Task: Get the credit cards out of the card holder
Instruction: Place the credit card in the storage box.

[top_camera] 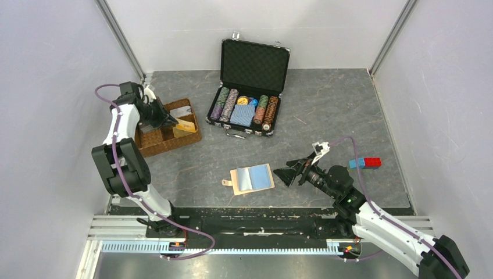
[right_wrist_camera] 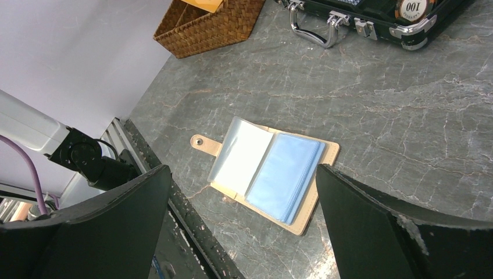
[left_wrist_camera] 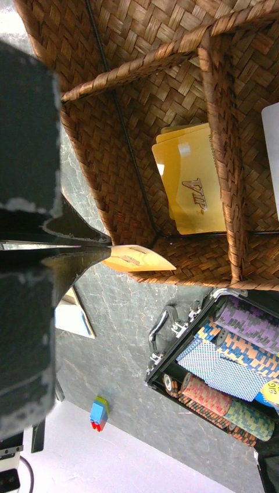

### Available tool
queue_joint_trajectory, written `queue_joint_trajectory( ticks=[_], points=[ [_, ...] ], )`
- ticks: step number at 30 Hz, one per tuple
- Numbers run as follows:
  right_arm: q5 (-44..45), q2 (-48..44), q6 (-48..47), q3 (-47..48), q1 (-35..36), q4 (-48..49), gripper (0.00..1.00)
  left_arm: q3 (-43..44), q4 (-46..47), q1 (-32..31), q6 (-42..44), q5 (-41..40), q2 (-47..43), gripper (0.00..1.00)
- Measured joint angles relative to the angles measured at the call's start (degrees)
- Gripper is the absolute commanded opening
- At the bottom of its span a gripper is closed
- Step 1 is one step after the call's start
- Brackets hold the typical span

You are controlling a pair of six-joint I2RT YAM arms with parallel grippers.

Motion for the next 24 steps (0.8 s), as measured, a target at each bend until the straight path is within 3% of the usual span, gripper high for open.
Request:
queue_joint_trajectory(
  ticks=[24],
  points=[
    [-1.07, 2.62, 0.66, 0.98, 0.0, 1.73, 0.98, 2.36, 0.9, 1.77, -0.11, 3.32, 1.51, 0.02]
  ],
)
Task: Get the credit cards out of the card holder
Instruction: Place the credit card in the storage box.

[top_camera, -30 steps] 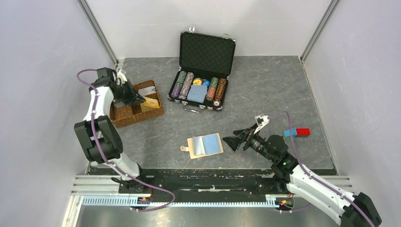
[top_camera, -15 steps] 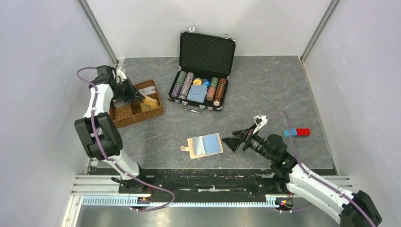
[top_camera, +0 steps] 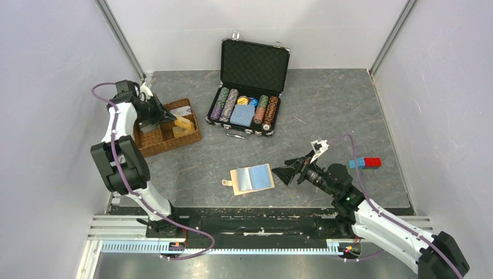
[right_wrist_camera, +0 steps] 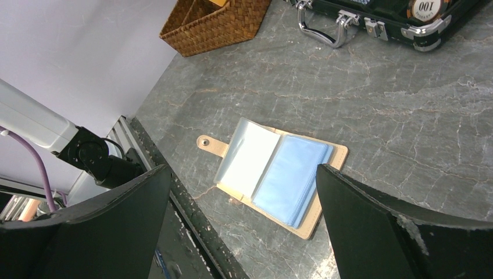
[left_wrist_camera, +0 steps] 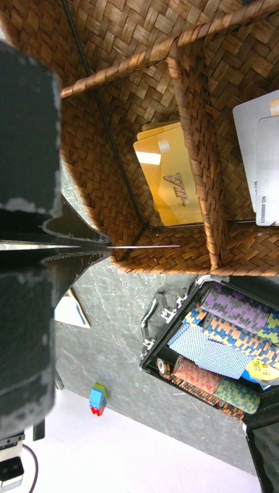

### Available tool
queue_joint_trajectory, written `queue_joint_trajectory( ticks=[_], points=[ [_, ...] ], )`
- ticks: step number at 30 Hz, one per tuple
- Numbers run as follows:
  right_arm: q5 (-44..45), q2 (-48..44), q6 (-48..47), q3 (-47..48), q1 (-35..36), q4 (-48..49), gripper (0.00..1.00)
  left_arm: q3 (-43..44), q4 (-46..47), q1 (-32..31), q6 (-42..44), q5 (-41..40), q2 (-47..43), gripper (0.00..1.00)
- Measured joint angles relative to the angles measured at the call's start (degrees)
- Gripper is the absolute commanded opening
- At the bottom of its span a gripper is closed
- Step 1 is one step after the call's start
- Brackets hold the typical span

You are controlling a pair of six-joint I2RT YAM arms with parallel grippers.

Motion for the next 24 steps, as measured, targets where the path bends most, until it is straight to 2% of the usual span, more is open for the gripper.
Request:
queue_joint_trajectory(
  ticks=[13, 24],
  points=[
    [0.02, 0.48, 0.42, 0.85, 0.0, 0.76, 0.98, -0.13, 6.25, 0.0, -1.57, 0.15, 3.34, 0.02],
    [-0.02, 1.4, 1.09, 0.98, 0.0, 1.11, 0.98, -3.89, 11.54, 0.0, -3.32, 1.53, 3.63, 0.02]
  ],
)
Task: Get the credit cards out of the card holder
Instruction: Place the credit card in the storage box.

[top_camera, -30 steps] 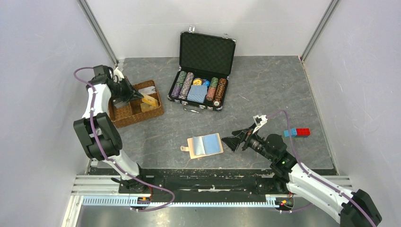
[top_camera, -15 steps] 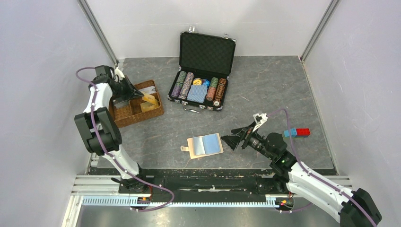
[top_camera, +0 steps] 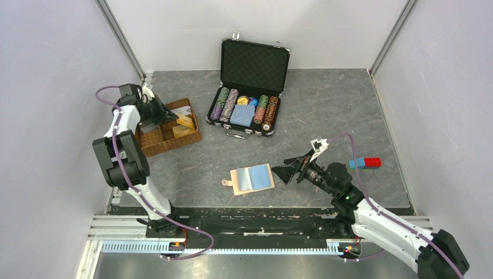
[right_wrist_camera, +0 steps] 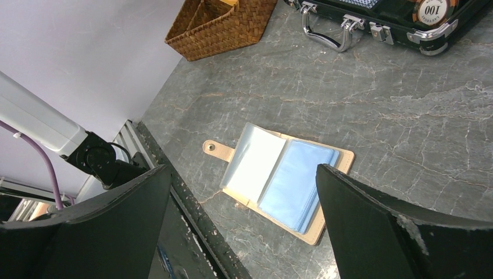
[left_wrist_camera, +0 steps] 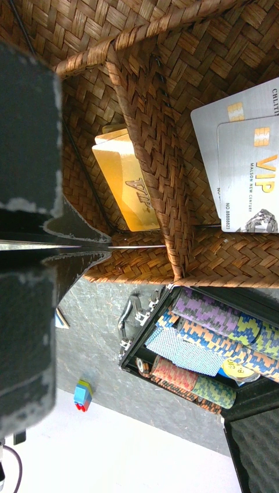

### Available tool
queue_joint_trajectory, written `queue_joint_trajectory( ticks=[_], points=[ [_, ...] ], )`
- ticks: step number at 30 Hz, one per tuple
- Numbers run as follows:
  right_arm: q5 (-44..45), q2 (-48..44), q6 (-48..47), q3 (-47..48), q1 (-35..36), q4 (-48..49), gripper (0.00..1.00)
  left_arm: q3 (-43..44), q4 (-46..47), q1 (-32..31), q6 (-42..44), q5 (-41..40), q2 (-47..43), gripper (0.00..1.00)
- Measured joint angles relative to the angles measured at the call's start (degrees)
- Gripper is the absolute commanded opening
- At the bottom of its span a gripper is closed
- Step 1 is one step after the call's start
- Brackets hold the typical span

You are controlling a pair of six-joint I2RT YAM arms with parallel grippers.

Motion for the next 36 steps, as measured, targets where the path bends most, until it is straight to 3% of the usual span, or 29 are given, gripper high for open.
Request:
queue_joint_trajectory(
  ticks=[19, 28, 36],
  points=[
    [-1.25, 2.95, 1.95, 0.0, 0.0, 2.8, 0.98, -5.09, 5.77, 0.0, -3.58, -0.9, 0.74, 0.03],
    [-1.27, 2.93, 2.38, 0.0, 0.0, 2.84, 0.98, -6.43, 7.19, -0.07, -4.42, -2.32, 0.81, 0.08],
    [-1.25, 2.43, 2.38, 0.0, 0.0, 2.82, 0.98, -6.58, 7.5, -0.22, -4.72, -3.67, 1.68, 0.19]
  ],
)
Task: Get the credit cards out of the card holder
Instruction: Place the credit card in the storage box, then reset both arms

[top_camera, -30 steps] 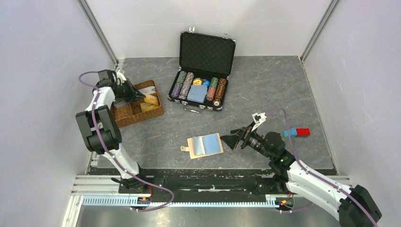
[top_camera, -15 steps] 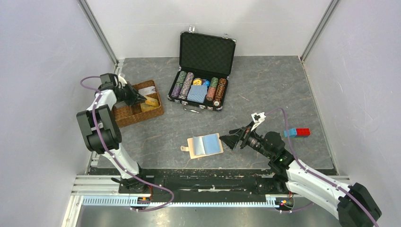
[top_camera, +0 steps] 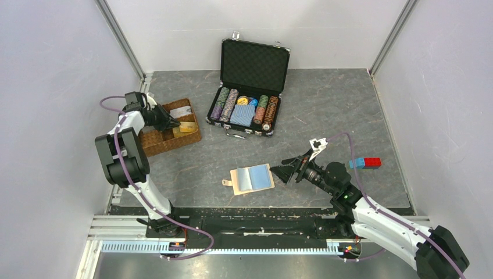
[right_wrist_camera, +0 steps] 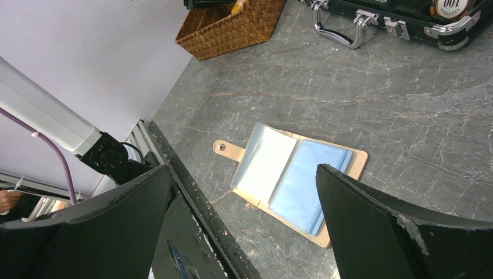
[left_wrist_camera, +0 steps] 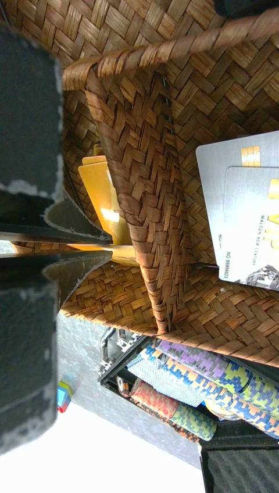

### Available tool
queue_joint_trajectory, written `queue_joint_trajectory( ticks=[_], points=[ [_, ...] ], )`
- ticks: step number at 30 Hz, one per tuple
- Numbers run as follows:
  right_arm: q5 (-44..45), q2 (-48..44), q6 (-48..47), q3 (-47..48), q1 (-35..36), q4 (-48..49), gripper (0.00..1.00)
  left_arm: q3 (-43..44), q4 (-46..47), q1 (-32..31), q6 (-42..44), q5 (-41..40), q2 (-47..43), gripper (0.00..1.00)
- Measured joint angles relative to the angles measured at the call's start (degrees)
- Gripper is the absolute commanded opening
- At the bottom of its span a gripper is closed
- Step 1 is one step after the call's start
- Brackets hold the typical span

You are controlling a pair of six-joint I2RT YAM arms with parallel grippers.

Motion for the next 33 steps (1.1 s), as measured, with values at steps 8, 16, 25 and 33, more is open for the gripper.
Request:
queue_joint_trajectory(
  ticks=[8, 16, 25, 33],
  points=[
    [0.0, -0.28, 0.0, 0.0, 0.0, -0.09, 0.98, 0.0, -0.55, 0.0, 0.02, -1.49, 0.0, 0.27],
    [0.0, -0.46, 0.0, 0.0, 0.0, -0.28, 0.98, 0.52, -2.47, -0.02, 0.02, -2.6, 0.0, 0.38],
    [6.91, 1.84, -7.85, 5.81, 0.0, -12.04, 0.98, 1.36, -6.71, -0.79, 0.04, -3.1, -6.69, 0.56],
    [18.6, 3.45, -18.86, 17.22, 0.0, -28.5, 0.98, 1.01, -9.01, -9.42, 1.25, -4.33, -20.31, 1.0]
  ],
)
